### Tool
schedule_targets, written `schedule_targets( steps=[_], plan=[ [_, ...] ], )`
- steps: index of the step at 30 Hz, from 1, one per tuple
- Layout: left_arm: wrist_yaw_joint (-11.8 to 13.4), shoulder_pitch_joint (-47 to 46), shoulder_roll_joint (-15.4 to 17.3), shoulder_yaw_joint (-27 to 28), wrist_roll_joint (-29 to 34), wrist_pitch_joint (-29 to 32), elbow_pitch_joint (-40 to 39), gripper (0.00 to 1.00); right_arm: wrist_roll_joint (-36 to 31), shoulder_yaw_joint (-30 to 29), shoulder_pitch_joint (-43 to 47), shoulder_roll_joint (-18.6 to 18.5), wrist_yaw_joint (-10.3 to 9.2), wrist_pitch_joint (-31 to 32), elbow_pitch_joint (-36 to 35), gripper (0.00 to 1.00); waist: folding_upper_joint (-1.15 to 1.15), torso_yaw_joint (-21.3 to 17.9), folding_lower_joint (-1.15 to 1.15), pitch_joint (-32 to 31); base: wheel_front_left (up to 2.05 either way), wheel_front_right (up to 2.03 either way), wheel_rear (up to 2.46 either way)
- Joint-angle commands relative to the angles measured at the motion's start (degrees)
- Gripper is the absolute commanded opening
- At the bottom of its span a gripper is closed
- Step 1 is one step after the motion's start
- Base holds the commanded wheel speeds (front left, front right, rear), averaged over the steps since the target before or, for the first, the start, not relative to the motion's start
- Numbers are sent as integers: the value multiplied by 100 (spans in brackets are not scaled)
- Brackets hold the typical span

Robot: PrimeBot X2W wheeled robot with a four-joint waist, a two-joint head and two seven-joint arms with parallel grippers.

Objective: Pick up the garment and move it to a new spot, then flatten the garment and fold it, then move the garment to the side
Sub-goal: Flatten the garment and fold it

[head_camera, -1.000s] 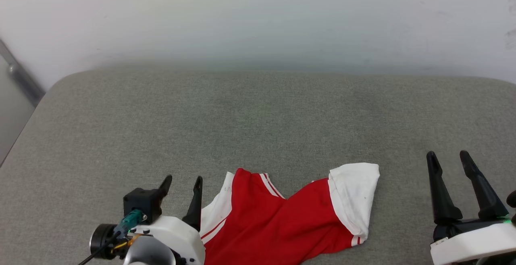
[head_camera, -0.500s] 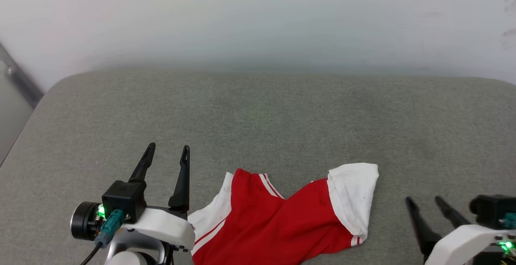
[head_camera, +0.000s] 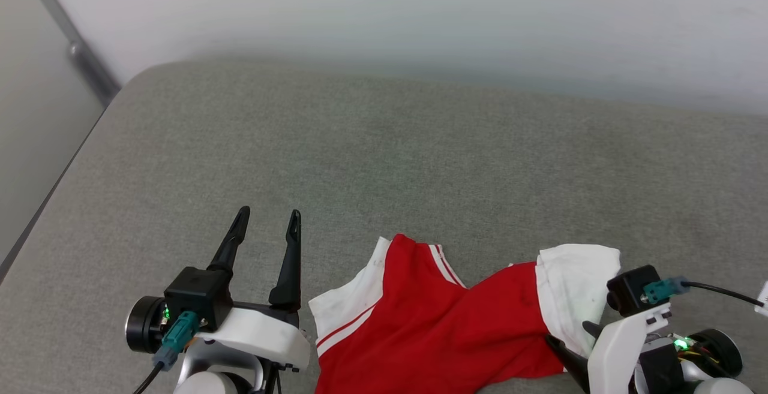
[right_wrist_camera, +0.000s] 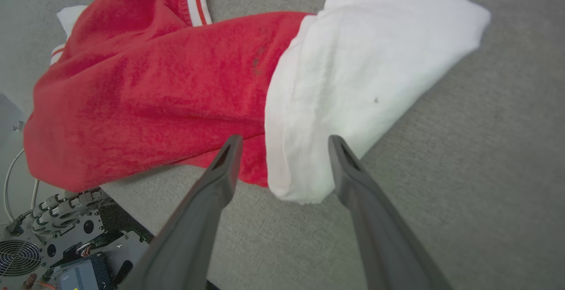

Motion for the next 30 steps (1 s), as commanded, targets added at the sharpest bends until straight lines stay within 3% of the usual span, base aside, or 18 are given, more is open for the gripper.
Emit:
schedule_targets(
  steps=[1,6,7,9,17,20,21,24,30],
  plan=[
    [-20,-72,-38,-11,-15,-40,27,100,85,108,-124,-60,-3,-30,125,100,0,115,0,123,0,0,0],
    [18,-73,-67,9,-43,-94,60,100,65,297,-370,-244,-2,-174,635,100,0,160,0,239,0,0,0],
    [31,-68,-65,16,-43,-99,64,100,63,286,-410,-250,-3,-215,702,70,0,150,0,255,0,0,0],
    [51,-42,-59,39,-62,-120,68,100,54,241,-499,-252,-2,-305,761,0,0,105,0,273,0,0,0],
    [86,-3,-32,39,-83,-122,62,100,5,-303,-551,-165,-3,-659,653,0,0,-148,0,220,0,0,0],
    [71,-21,-5,39,-93,-96,58,100,6,-907,-434,-8,-4,-840,639,0,0,-251,0,192,0,0,0],
    [57,-32,17,46,-92,-90,67,100,35,-1424,-330,181,-3,-938,693,0,0,-308,0,182,0,0,0],
    [66,-23,36,36,-105,-62,77,100,156,-2168,-171,430,-3,-1024,895,0,0,-369,0,177,0,0,0],
    [57,18,47,26,-142,-45,133,100,400,-3187,-59,789,-2,-1130,1654,0,0,-435,0,179,0,0,0]
  ],
)
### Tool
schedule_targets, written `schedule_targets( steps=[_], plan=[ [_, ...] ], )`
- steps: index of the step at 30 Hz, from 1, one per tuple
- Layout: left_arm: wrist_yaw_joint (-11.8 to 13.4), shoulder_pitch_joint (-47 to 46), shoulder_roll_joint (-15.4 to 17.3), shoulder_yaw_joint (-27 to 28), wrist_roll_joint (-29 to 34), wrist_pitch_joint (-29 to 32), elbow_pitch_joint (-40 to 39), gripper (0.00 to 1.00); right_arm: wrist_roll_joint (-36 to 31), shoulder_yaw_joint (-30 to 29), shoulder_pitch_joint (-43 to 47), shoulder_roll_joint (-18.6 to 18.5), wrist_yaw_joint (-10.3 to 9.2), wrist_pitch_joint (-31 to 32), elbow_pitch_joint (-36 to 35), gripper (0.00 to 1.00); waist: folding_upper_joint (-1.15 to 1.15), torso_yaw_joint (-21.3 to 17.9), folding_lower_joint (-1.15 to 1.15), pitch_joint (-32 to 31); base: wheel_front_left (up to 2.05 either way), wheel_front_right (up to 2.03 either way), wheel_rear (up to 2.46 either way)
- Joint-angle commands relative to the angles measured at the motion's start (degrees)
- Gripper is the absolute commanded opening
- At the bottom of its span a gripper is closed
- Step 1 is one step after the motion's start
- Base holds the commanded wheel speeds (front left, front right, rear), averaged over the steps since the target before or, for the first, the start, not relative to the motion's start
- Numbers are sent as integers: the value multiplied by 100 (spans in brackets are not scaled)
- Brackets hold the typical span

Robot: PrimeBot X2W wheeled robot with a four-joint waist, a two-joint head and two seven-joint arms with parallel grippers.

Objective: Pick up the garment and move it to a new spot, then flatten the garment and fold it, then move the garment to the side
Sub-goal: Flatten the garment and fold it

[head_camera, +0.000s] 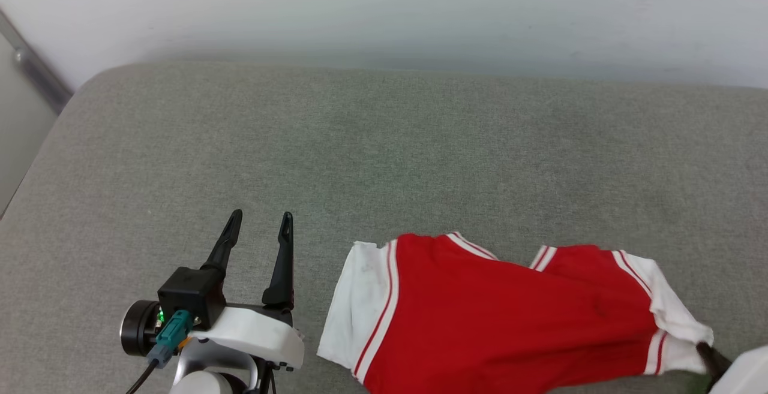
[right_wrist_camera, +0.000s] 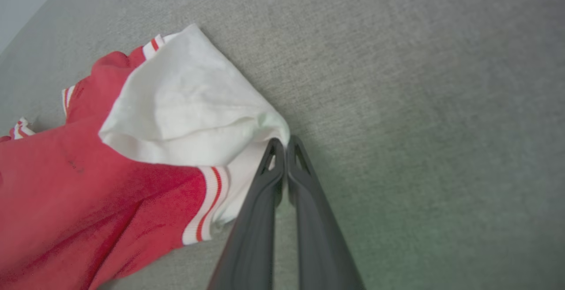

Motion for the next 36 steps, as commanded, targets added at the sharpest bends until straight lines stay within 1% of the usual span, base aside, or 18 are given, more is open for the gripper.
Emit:
schedule_targets(
  steps=[1,3,4,5,6,10,15,22,27,32,36],
  plan=[
    [15,45,5,-10,2,9,7,100,10,-59,22,31,-4,-45,79,0,0,-6,0,-3,0,0,0],
    [32,64,9,-13,-16,25,13,100,5,-228,-22,81,-4,-140,431,0,0,-15,0,-9,0,0,0],
    [37,68,15,-8,-26,22,23,100,-18,-260,-54,106,-6,-201,586,20,0,-19,0,-6,0,0,0],
    [37,66,27,0,-36,21,30,100,-31,-262,-84,134,-7,-270,722,95,0,-26,0,-2,0,0,0],
    [38,69,33,10,-47,17,29,100,14,-261,-126,164,-7,-374,817,100,0,-34,0,4,0,0,0],
    [52,107,68,41,-66,12,35,100,-41,-94,-219,131,-7,-835,935,100,0,-68,0,2,0,0,0],
    [108,190,104,103,-100,-6,48,100,-233,379,-108,6,-4,-1376,554,100,0,-158,0,-55,0,0,0],
    [164,312,142,162,-193,24,137,100,-739,808,102,-51,-4,-2063,-300,100,0,-296,0,-275,0,0,0],
    [174,332,226,203,-237,83,224,100,-1103,1114,258,36,-4,-2408,-1049,100,0,-367,0,-393,0,0,0],
    [226,369,352,261,-278,288,273,100,-1302,1444,474,130,-4,-2556,-1865,100,0,-463,0,-493,0,0,0],
    [228,330,482,298,-361,567,298,100,-1425,1658,637,222,-4,-2515,-2460,100,0,-574,0,-504,0,0,0]
  ],
)
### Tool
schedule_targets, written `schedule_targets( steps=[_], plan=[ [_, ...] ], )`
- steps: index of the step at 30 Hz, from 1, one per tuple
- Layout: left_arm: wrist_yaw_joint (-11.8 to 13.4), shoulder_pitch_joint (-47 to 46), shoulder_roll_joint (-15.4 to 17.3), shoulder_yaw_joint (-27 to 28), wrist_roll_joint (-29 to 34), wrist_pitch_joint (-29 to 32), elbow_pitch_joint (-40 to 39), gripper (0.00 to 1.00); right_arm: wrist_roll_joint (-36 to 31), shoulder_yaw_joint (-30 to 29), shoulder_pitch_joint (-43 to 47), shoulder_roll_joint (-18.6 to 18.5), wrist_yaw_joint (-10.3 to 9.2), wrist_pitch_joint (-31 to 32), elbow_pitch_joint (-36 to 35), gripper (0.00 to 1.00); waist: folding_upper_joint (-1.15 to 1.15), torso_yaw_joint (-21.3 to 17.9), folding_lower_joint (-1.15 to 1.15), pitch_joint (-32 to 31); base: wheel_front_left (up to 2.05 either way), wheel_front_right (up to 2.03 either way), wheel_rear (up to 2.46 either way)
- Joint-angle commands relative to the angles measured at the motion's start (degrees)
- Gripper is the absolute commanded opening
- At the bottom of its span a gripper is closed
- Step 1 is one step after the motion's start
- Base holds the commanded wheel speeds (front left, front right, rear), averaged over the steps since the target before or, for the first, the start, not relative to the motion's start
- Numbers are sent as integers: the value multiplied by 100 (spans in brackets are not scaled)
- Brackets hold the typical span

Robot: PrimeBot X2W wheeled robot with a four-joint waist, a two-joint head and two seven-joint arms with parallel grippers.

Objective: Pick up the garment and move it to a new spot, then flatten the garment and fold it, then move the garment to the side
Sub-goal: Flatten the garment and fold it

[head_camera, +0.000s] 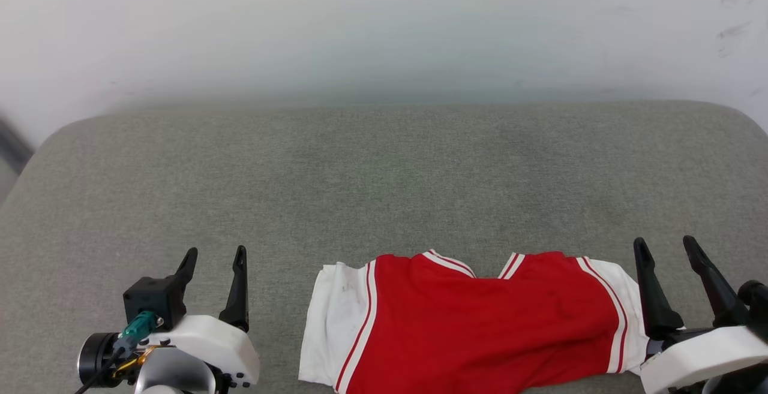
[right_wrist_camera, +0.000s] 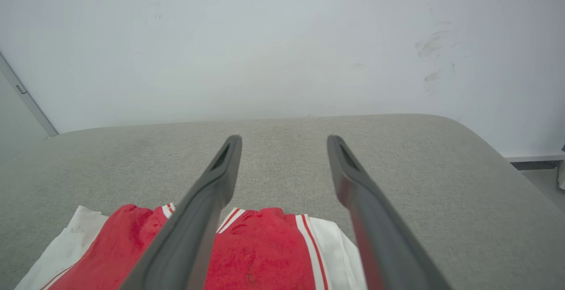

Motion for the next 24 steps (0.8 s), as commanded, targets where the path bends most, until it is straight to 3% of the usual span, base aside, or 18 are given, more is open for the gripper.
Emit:
schedule_targets(
  steps=[1,7,15,24],
  plan=[
    [-14,-22,37,8,-38,83,26,100,-34,55,63,43,-4,14,-122,100,0,-54,0,7,0,0,0],
    [-286,-406,121,-223,-236,852,234,100,-139,326,39,100,-4,37,-578,100,0,-248,0,222,0,0,0],
    [-866,-1140,179,-768,-443,2111,715,100,-20,378,-311,148,-4,-51,-649,100,0,-599,0,785,0,0,0],
    [-1192,-1615,318,-1139,-697,3494,1402,100,93,435,-531,170,-4,-151,-530,100,0,-804,0,1182,0,0,0]
  ],
)
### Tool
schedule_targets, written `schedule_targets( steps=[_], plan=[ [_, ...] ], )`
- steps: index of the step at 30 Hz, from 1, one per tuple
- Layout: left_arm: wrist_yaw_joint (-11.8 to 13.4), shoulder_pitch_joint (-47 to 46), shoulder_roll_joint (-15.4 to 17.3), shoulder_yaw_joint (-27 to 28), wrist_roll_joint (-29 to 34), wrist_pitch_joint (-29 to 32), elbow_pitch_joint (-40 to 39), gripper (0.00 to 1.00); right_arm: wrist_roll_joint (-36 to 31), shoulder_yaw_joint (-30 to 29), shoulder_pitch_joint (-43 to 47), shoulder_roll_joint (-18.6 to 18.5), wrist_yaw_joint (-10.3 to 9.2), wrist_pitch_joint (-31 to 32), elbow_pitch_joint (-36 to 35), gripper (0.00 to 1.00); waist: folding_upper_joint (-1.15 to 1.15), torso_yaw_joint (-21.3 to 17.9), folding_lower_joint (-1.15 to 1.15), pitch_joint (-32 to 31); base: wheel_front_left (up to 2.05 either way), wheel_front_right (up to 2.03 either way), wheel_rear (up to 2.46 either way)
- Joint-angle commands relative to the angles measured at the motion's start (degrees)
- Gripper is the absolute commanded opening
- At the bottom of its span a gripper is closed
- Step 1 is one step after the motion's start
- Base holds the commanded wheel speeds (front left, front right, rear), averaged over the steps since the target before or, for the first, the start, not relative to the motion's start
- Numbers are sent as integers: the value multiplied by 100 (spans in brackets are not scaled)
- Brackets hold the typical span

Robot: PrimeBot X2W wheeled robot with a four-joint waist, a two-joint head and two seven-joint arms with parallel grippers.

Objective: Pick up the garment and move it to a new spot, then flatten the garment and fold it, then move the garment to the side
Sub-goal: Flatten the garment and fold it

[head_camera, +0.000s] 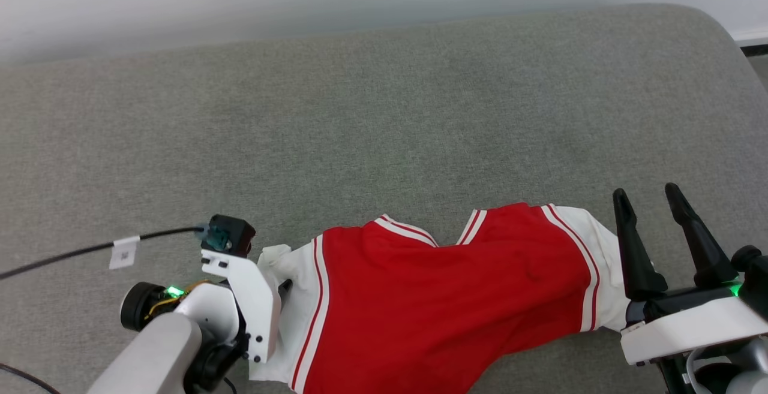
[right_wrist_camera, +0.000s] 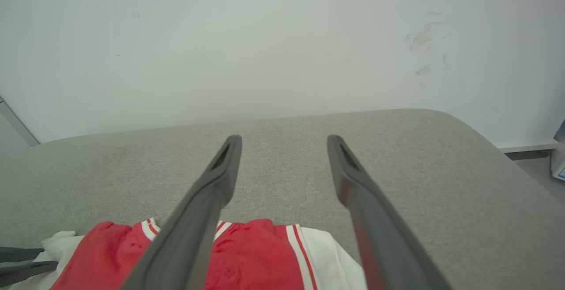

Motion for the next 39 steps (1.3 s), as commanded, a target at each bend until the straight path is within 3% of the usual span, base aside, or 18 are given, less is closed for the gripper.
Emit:
schedule_targets(
  steps=[1,5,6,7,8,14,24,30,39],
  plan=[
    [-41,-34,2,-83,-62,196,170,100,45,9,-70,21,-4,-23,19,100,0,-62,0,78,0,0,0],
    [-185,-2,-73,-353,-239,860,562,97,72,12,-112,27,-3,-31,83,100,0,-103,0,105,0,0,0],
    [-226,33,-122,-421,-298,1011,625,57,71,18,-115,27,-3,-34,97,100,0,-112,0,98,0,0,0],
    [-248,62,-162,-472,-333,1083,659,35,78,23,-110,27,-3,-29,114,100,0,-121,0,84,0,0,0],
    [-258,74,-195,-494,-342,1093,670,0,82,24,-101,27,-3,-20,124,100,0,-127,0,69,0,0,0],
    [-149,138,-246,-325,-300,586,589,0,137,-48,36,20,-3,31,180,100,0,-72,0,-90,0,0,0],
    [495,367,-164,284,-9,-918,-138,0,614,-653,159,-184,-4,673,658,100,0,300,0,-279,0,0,0],
    [662,462,-102,374,121,-1228,-715,0,1049,-1072,-59,-532,-3,1675,1509,100,0,496,0,-229,0,0,0],
    [675,244,-157,235,279,-1250,-1222,0,1474,-697,-989,-1314,-3,3303,2566,100,0,740,0,131,0,0,0]
  ],
)
